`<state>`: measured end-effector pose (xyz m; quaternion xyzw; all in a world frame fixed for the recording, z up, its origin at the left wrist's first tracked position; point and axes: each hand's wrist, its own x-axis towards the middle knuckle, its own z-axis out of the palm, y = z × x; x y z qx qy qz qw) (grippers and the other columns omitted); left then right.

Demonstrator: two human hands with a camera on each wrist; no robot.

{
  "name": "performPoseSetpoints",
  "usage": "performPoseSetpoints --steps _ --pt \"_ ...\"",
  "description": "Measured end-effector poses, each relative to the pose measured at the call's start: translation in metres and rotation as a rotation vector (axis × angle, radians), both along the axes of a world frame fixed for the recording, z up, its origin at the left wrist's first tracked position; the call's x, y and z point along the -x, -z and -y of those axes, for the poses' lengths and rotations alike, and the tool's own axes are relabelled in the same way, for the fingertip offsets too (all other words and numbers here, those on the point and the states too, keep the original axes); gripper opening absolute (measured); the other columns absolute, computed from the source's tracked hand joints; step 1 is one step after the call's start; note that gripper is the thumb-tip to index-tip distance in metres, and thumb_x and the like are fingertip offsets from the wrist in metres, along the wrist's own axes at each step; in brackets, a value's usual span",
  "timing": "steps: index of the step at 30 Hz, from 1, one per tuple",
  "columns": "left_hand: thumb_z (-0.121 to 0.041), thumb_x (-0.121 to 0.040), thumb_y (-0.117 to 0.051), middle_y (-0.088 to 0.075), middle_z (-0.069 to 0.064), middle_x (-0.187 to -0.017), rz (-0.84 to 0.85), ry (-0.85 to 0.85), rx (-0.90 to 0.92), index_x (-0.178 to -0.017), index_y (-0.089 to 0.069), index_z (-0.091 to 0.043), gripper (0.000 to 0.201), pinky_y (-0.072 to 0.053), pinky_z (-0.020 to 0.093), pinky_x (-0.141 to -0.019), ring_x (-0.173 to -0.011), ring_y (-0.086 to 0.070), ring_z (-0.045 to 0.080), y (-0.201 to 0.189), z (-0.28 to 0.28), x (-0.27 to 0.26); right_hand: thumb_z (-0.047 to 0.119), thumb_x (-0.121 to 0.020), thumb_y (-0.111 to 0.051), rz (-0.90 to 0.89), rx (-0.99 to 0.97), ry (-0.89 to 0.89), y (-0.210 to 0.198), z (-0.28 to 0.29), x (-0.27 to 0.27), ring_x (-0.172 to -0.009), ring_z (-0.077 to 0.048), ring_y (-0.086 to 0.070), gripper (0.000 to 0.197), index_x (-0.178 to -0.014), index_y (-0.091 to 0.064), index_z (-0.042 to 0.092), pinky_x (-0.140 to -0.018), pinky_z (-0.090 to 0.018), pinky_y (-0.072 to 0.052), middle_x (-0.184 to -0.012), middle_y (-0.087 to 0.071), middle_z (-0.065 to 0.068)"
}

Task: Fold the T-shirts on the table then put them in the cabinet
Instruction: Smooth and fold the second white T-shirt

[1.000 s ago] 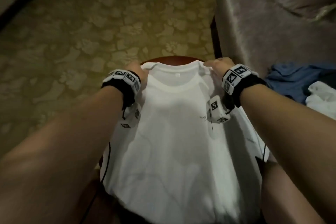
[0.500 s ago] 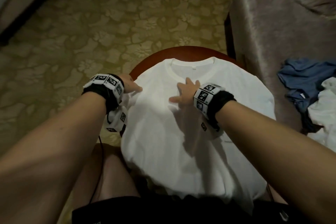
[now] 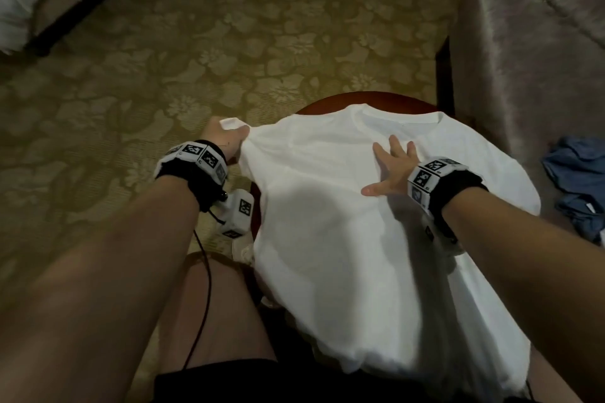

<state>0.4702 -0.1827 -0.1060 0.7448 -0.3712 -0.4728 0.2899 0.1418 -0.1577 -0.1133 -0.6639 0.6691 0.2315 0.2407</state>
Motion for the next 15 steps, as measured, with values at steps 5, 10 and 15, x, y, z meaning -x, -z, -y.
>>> performPoseSetpoints --steps 5,10,15 --pt "-0.025 -0.084 -0.070 -0.050 0.008 -0.136 0.055 0.132 -0.151 -0.147 -0.030 -0.020 0.074 -0.050 0.034 -0.076 -0.112 -0.056 0.031 0.0039 -0.0033 0.0075 0.072 -0.071 -0.061 -0.017 -0.008 0.015 0.0026 0.0025 0.0002 -0.143 -0.037 0.020 0.115 -0.150 0.014 0.033 -0.116 -0.057 -0.007 -0.156 0.026 -0.001" --pt "-0.008 -0.094 -0.043 -0.040 0.014 -0.146 0.174 -0.095 0.123 -0.146 -0.034 -0.017 0.054 -0.045 0.040 -0.099 -0.125 -0.048 0.034 0.0076 -0.0039 0.0083 0.073 -0.072 -0.059 -0.029 0.002 0.012 0.0041 0.0023 -0.0011 -0.143 -0.039 0.020 0.114 -0.150 0.013 0.032 -0.117 -0.056 -0.007 -0.157 0.024 -0.002" --pt "-0.047 -0.085 -0.061 -0.047 0.011 -0.142 0.024 0.059 -0.161 -0.143 -0.040 -0.017 0.068 -0.042 0.038 -0.100 -0.124 -0.050 0.033 -0.0004 -0.0072 0.0107 0.073 -0.072 -0.060 -0.022 0.003 0.016 0.0043 0.0008 -0.0008 -0.143 -0.038 0.019 0.114 -0.150 0.013 0.033 -0.117 -0.056 -0.007 -0.157 0.025 -0.001"
